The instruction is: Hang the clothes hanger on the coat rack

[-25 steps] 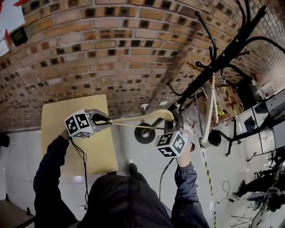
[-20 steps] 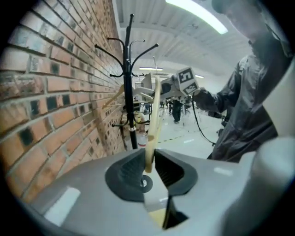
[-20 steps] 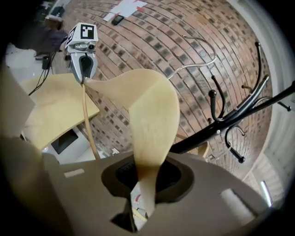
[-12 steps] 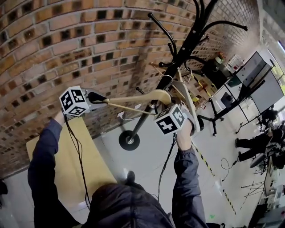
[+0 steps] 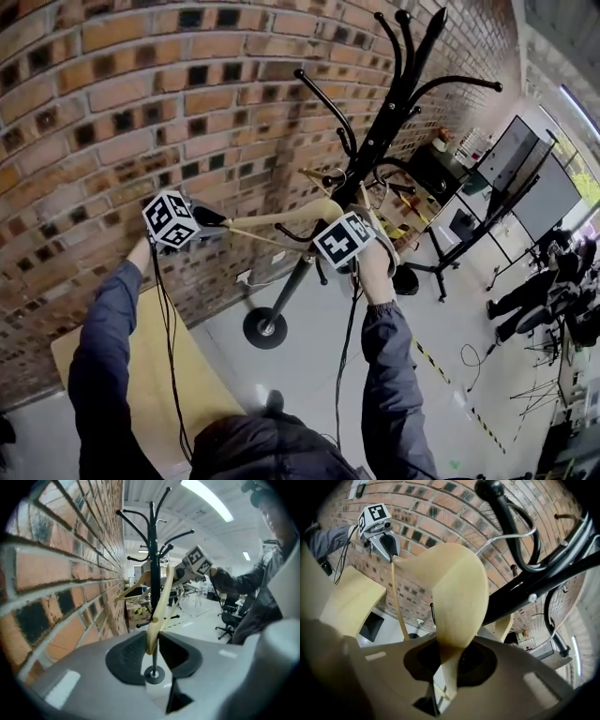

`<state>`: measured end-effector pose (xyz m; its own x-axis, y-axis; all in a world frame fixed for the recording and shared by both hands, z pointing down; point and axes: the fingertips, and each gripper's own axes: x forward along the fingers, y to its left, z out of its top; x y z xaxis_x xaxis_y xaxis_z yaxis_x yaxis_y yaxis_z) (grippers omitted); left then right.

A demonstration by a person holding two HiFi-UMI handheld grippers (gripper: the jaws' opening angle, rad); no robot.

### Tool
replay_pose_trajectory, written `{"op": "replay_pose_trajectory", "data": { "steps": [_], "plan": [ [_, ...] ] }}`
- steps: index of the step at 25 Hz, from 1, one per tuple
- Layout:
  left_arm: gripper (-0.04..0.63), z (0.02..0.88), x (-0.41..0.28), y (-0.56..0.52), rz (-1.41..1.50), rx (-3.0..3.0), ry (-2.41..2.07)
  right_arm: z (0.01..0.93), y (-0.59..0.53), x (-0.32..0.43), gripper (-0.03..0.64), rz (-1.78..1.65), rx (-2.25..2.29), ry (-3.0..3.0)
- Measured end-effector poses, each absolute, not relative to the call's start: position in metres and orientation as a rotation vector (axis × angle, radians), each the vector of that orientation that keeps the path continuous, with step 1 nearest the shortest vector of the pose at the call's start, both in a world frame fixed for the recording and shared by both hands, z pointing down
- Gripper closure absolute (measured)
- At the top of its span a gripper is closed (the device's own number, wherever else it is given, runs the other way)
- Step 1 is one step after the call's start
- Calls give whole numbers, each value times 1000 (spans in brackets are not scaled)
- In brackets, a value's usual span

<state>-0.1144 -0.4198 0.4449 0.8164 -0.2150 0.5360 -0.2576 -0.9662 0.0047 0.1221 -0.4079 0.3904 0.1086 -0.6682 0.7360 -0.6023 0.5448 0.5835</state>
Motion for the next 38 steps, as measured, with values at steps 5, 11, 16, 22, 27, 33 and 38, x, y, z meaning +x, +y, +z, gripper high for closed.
{"op": "replay_pose_trajectory", "data": {
  "steps": [5,11,16,22,27,33,38],
  "plan": [
    [506,469,-111,-435,828,2903,-410,407,-426,125,561,-132,1106,-1509],
    [485,472,-102,-460,814,2990,-681,399,-436,133,551,-303,1294,-1511],
    [472,481,-103,-473,855,3000,-872,387,-425,145,438,-448,1450,-1475],
    [472,477,-116,-462,773,2966,-940,377,-397,155,419,-568,1558,-1466],
    [506,440,-97,-406,478,3037,-896,357,-340,132,436,-649,1643,-1625],
    [511,439,-58,-295,295,3096,-782,387,-231,86,476,-492,1584,-1995],
    [511,477,-45,-212,272,2986,-819,417,-150,71,491,-374,1536,-2114]
  ]
}}
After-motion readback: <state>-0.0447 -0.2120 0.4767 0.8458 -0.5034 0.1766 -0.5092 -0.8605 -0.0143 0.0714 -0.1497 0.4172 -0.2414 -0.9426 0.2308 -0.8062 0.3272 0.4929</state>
